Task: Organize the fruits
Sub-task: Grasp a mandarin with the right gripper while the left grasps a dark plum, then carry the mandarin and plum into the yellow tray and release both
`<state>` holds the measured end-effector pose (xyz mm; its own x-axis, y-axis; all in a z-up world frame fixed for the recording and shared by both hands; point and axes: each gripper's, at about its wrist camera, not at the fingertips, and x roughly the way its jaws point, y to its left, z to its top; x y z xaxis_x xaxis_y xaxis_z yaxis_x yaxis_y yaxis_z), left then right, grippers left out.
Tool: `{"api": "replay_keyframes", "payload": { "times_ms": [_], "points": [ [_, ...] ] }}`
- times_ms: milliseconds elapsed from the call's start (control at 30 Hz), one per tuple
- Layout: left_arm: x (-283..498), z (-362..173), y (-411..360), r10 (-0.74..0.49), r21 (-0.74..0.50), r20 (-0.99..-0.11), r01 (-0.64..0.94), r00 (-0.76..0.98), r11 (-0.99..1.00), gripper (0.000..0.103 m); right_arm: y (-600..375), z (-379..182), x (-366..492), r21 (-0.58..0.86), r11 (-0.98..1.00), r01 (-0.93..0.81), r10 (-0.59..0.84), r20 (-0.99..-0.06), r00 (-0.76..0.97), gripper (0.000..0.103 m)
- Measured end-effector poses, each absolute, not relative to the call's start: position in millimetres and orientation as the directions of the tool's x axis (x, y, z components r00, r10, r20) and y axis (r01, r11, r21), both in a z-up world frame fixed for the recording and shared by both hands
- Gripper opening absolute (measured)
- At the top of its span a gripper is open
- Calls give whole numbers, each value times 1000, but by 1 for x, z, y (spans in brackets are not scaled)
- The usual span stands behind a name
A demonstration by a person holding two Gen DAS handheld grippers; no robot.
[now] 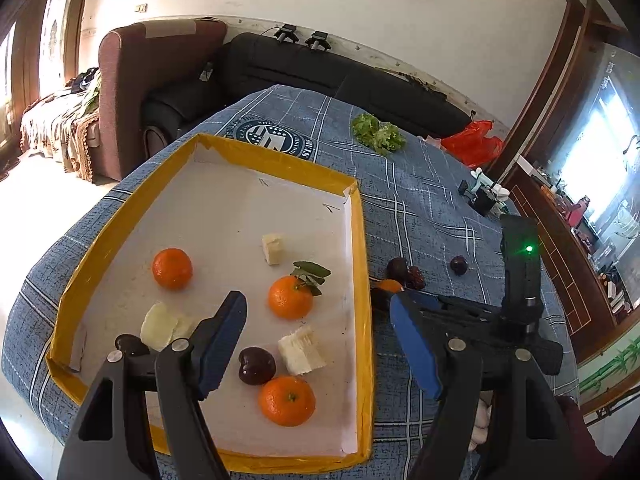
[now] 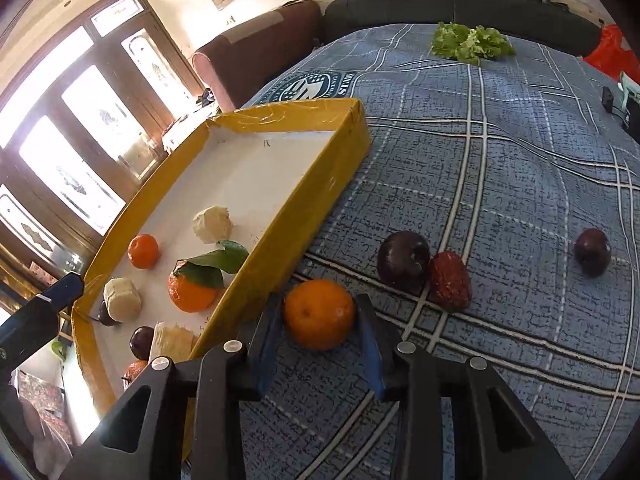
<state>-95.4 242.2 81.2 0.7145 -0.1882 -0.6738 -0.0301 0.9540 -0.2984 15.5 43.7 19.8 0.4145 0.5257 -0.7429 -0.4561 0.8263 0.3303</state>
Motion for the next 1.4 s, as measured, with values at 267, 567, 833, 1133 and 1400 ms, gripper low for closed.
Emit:
{"api": "replay_keyframes", "payload": {
  "times_ms": [267, 567, 833, 1133, 1400],
  "points": [
    [-69, 84, 186, -231, -225, -686, 102, 690, 969, 74, -24, 44, -10, 303, 870, -388, 483, -680, 551, 40],
    [7, 60, 127, -236, -166, -776, 171, 585, 971, 43, -82, 30, 9, 430, 857, -283, 511, -647, 566, 40],
    [46, 27, 114, -185, -132, -854, 141, 487, 981, 32, -91, 33, 8, 470, 837, -278, 538, -621, 569, 40],
    [45, 22, 100, -147, -74, -865, 169, 479, 983, 25, -93, 36, 5, 485, 831, -271, 544, -609, 577, 41],
    [17, 41, 101, -176, -90, -818, 181, 547, 979, 25, -98, 37, 3, 473, 843, -255, 523, -611, 594, 40]
  ]
}}
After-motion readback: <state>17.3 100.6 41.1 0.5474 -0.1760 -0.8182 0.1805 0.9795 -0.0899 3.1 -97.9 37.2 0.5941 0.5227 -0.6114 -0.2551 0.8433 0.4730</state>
